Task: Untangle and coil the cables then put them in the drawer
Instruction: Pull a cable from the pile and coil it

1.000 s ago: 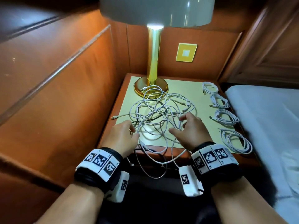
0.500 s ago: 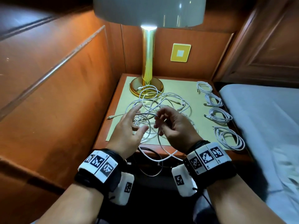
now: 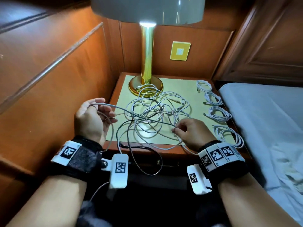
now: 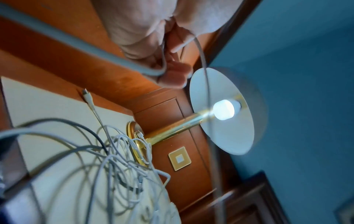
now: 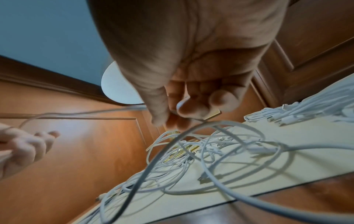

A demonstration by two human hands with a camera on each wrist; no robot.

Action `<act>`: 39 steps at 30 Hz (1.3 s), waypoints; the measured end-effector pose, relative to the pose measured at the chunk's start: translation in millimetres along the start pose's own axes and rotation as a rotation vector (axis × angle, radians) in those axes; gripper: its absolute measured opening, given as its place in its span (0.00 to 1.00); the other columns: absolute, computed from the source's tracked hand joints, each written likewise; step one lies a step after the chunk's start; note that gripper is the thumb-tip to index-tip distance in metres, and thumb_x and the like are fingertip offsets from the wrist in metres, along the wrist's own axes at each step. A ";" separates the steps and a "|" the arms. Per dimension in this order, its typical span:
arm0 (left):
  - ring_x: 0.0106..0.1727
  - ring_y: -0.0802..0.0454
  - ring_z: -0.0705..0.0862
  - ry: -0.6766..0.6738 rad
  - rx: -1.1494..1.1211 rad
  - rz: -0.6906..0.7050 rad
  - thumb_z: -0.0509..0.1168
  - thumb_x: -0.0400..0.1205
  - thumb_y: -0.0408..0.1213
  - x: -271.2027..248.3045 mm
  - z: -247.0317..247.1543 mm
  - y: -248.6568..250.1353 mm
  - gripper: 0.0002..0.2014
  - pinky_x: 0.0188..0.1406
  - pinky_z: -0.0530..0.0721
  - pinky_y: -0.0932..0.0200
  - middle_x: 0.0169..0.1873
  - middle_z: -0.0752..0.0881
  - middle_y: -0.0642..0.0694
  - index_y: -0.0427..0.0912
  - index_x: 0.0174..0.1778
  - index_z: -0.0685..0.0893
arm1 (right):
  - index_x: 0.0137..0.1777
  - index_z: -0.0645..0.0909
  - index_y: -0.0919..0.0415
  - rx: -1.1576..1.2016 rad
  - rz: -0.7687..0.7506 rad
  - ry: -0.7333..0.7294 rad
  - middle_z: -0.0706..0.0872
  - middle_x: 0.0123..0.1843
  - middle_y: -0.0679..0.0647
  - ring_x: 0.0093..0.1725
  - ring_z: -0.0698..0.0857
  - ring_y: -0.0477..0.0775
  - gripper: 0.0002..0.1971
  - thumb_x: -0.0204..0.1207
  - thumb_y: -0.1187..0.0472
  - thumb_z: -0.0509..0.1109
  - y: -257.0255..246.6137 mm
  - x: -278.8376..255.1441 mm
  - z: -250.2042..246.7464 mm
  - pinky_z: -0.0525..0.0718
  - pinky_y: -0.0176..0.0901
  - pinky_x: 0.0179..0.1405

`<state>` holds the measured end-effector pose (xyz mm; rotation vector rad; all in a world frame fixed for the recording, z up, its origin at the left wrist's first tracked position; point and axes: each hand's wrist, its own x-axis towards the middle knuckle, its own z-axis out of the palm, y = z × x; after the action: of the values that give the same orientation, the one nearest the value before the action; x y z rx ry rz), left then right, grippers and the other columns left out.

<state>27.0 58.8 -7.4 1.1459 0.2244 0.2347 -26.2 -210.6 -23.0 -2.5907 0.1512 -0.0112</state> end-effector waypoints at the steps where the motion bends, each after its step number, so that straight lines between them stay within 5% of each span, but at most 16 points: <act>1: 0.24 0.51 0.77 -0.013 0.038 0.006 0.48 0.87 0.26 -1.2 -0.2 -0.7 0.16 0.21 0.77 0.60 0.29 0.80 0.45 0.40 0.48 0.81 | 0.39 0.86 0.55 0.041 -0.017 0.051 0.85 0.34 0.43 0.36 0.83 0.39 0.11 0.79 0.50 0.73 1.6 -0.9 -3.8 0.73 0.31 0.33; 3: 0.23 0.53 0.72 -0.072 0.198 0.021 0.48 0.86 0.25 -7.3 3.0 -3.4 0.16 0.19 0.73 0.61 0.31 0.76 0.45 0.40 0.46 0.81 | 0.41 0.88 0.57 0.153 -0.090 0.133 0.86 0.33 0.42 0.33 0.83 0.31 0.10 0.80 0.52 0.74 0.1 -4.7 -8.9 0.73 0.23 0.31; 6: 0.26 0.54 0.67 -0.218 0.449 0.031 0.50 0.81 0.24 -17.4 10.3 -14.3 0.16 0.19 0.67 0.60 0.34 0.74 0.45 0.39 0.46 0.83 | 0.43 0.90 0.56 0.254 -0.213 0.276 0.87 0.34 0.44 0.35 0.85 0.38 0.10 0.80 0.51 0.73 -2.2 -9.4 -11.0 0.81 0.36 0.36; 9: 0.26 0.55 0.66 -0.310 0.444 0.010 0.52 0.70 0.33 -30.3 18.6 -15.5 0.21 0.21 0.64 0.59 0.35 0.75 0.47 0.40 0.55 0.83 | 0.48 0.90 0.54 0.325 -0.261 0.415 0.87 0.37 0.40 0.38 0.85 0.37 0.09 0.81 0.51 0.72 4.6 -8.7 -13.5 0.80 0.31 0.37; 12: 0.28 0.57 0.67 -0.383 0.360 -0.015 0.54 0.70 0.36 -38.0 23.6 -14.8 0.27 0.23 0.62 0.58 0.40 0.75 0.47 0.47 0.68 0.75 | 0.53 0.90 0.56 0.363 -0.281 0.490 0.88 0.41 0.42 0.41 0.85 0.37 0.09 0.82 0.52 0.72 11.2 -7.1 -16.0 0.80 0.28 0.40; 16: 0.37 0.54 0.78 -0.531 0.327 0.060 0.70 0.74 0.49 -50.0 24.5 -17.6 0.38 0.22 0.71 0.62 0.59 0.82 0.47 0.58 0.80 0.63 | 0.52 0.92 0.55 0.319 -0.371 0.392 0.90 0.42 0.50 0.42 0.86 0.48 0.13 0.80 0.48 0.71 6.8 -7.8 -6.8 0.86 0.46 0.42; 18: 0.36 0.53 0.80 -0.625 0.249 0.019 0.80 0.67 0.60 -58.4 27.9 -18.1 0.49 0.20 0.71 0.62 0.65 0.84 0.47 0.60 0.80 0.62 | 0.52 0.92 0.52 0.289 -0.415 0.282 0.90 0.42 0.50 0.42 0.87 0.50 0.13 0.78 0.46 0.71 -0.1 -9.7 -0.9 0.86 0.51 0.42; 21: 0.28 0.52 0.76 -0.692 0.051 -0.105 0.82 0.64 0.60 -64.8 33.7 -15.1 0.49 0.17 0.67 0.65 0.63 0.87 0.40 0.49 0.77 0.67 | 0.52 0.92 0.48 0.233 -0.476 0.149 0.85 0.38 0.38 0.40 0.82 0.37 0.08 0.78 0.48 0.74 -10.8 -12.6 6.2 0.81 0.39 0.41; 23: 0.23 0.55 0.71 -0.668 -0.027 -0.170 0.80 0.71 0.55 -63.5 33.9 -15.0 0.35 0.15 0.65 0.68 0.46 0.89 0.42 0.42 0.67 0.74 | 0.52 0.92 0.48 0.197 -0.486 0.100 0.82 0.38 0.35 0.39 0.79 0.30 0.08 0.78 0.49 0.75 -15.3 -13.7 8.7 0.76 0.30 0.40; 26: 0.19 0.58 0.62 -0.462 -0.011 -0.135 0.61 0.89 0.44 -54.4 34.9 -15.1 0.08 0.16 0.57 0.68 0.25 0.73 0.50 0.45 0.47 0.75 | 0.49 0.90 0.49 0.097 -0.367 0.040 0.86 0.38 0.41 0.40 0.82 0.40 0.08 0.78 0.48 0.75 -10.9 -9.8 3.5 0.81 0.43 0.43; 28: 0.17 0.58 0.59 -0.287 0.004 -0.079 0.53 0.92 0.38 -43.0 32.8 -11.8 0.11 0.18 0.54 0.66 0.22 0.68 0.52 0.46 0.43 0.72 | 0.45 0.89 0.51 0.032 -0.244 0.045 0.87 0.39 0.46 0.43 0.83 0.49 0.07 0.78 0.50 0.74 0.0 -5.1 -5.5 0.81 0.48 0.46; 33: 0.18 0.57 0.61 -0.042 0.069 0.049 0.50 0.93 0.42 -18.0 15.2 -3.1 0.14 0.20 0.56 0.62 0.22 0.67 0.52 0.44 0.45 0.75 | 0.41 0.84 0.50 0.017 -0.010 0.104 0.87 0.41 0.48 0.46 0.86 0.52 0.06 0.79 0.53 0.74 34.8 -1.1 -23.6 0.81 0.43 0.45; 36: 0.19 0.56 0.66 -0.022 0.262 0.192 0.51 0.92 0.45 -15.7 11.8 -6.8 0.17 0.22 0.64 0.60 0.20 0.70 0.53 0.45 0.43 0.80 | 0.40 0.84 0.48 0.117 -0.011 0.126 0.89 0.40 0.47 0.45 0.88 0.51 0.07 0.80 0.51 0.74 39.3 -1.8 -23.8 0.87 0.48 0.47; 39: 0.19 0.57 0.67 -0.133 0.407 0.323 0.54 0.87 0.49 -22.9 17.8 -16.6 0.18 0.23 0.65 0.61 0.19 0.70 0.51 0.41 0.45 0.83 | 0.45 0.88 0.53 0.301 -0.167 0.182 0.90 0.40 0.47 0.43 0.90 0.50 0.09 0.81 0.49 0.71 28.7 -3.9 -18.1 0.89 0.55 0.47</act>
<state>11.5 30.0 -14.3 1.5965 -0.0369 0.4089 -33.9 -244.0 -22.3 -2.2914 -0.0029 -0.3072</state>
